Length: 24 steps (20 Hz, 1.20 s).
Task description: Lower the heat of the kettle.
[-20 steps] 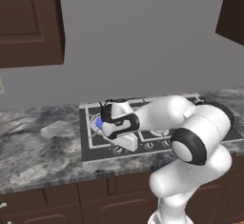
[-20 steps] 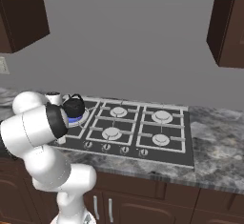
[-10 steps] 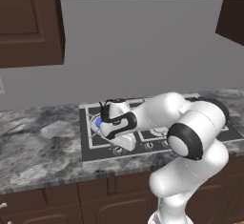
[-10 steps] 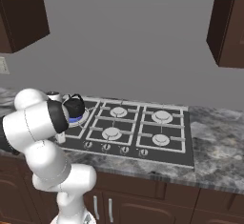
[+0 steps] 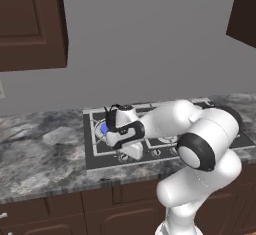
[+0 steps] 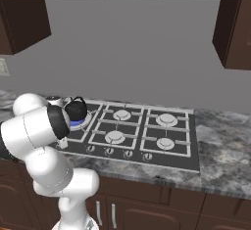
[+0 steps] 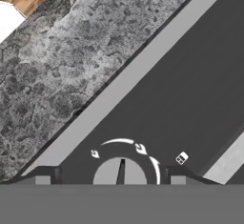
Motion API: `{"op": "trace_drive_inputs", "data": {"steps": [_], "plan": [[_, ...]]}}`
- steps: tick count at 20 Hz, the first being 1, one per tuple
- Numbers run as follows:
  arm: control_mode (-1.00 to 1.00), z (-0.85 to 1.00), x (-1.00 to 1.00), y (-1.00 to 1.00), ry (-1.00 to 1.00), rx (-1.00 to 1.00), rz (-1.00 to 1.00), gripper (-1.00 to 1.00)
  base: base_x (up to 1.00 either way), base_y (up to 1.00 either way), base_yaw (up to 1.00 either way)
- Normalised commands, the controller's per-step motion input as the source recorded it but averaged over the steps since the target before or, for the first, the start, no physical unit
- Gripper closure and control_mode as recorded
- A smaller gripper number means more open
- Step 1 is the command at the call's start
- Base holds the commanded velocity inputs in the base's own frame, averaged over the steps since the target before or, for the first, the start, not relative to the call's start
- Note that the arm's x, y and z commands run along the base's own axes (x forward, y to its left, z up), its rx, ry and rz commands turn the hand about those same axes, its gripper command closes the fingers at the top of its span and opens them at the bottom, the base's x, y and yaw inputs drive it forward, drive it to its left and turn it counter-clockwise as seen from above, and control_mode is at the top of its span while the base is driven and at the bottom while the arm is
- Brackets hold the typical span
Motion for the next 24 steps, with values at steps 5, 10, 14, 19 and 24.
{"op": "trace_drive_inputs", "data": {"steps": [5, 10, 14, 19, 24], "plan": [[-1.0, -0.17, -0.09, -0.14, -0.08, 0.04, 0.0, -1.0, 0.0, 0.0, 0.0], [-1.0, -0.23, 0.0, 0.0, 0.0, 0.0, 0.0, 1.0, 0.0, 0.0, 0.0], [-1.0, -0.26, 0.0, 0.01, 0.0, 0.0, 0.0, 1.0, 0.0, 0.0, 0.0], [-1.0, -0.24, 0.03, 0.03, 0.0, 0.0, 0.0, 1.0, 0.0, 0.0, 0.0], [-1.0, -0.12, -0.01, -0.02, -0.09, 0.0, 0.0, 1.0, 0.0, 0.0, 0.0]]}}
